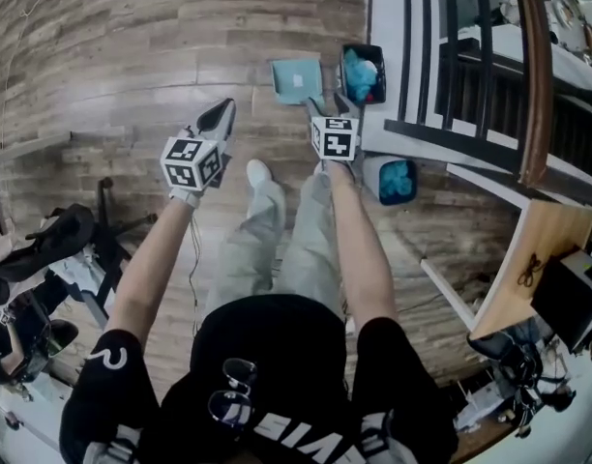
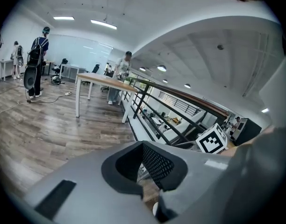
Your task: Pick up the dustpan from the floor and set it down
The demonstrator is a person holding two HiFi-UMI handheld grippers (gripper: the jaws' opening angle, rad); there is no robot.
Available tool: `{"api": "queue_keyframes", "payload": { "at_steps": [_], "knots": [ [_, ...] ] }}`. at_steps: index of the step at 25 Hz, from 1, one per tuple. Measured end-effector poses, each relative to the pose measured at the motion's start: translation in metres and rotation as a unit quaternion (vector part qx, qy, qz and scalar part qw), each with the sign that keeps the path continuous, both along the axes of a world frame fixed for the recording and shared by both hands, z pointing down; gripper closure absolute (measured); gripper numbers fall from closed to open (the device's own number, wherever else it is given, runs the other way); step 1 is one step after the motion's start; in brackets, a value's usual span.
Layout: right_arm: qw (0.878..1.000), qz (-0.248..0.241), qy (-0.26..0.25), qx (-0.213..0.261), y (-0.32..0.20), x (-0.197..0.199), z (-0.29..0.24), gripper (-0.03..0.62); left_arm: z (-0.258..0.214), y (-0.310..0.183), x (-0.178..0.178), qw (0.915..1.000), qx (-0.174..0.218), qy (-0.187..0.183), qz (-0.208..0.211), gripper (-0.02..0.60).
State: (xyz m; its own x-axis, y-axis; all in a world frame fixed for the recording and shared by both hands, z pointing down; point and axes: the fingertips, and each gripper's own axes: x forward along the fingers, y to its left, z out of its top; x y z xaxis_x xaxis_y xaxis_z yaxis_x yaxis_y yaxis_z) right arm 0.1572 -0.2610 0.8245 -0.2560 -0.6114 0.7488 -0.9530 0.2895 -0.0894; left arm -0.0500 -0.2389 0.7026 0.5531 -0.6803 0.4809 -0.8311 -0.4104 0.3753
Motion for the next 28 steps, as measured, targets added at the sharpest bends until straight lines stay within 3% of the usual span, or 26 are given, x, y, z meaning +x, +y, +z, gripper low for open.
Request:
{"api": "queue_keyframes", "payload": {
  "at_steps": [10,11,13,22,28],
  "knots": [
    [0.998,-0.006,0.034,-0.053,-0.009,-0.008,0.065,0.339,0.038,-0.001,-0.015,0.9997,-0.021,-0.002,-0.01,0.583],
    [0.997,0.0,0.047,-0.058,-0.009,-0.005,0.068,0.373,0.04,0.0,-0.017,0.9997,-0.022,-0.003,-0.011,0.583],
    [0.995,0.012,0.07,-0.066,-0.008,0.0,0.07,0.503,0.041,0.002,-0.021,0.9996,-0.024,-0.004,-0.014,0.583],
    [0.996,0.009,0.064,-0.065,-0.001,0.001,0.051,0.507,0.026,0.001,-0.034,0.9995,-0.017,-0.01,-0.023,0.583],
    [0.997,0.004,0.056,-0.052,-0.001,0.006,0.003,0.507,-0.01,-0.001,-0.043,0.9992,-0.001,-0.01,-0.038,0.583]
  ]
}}
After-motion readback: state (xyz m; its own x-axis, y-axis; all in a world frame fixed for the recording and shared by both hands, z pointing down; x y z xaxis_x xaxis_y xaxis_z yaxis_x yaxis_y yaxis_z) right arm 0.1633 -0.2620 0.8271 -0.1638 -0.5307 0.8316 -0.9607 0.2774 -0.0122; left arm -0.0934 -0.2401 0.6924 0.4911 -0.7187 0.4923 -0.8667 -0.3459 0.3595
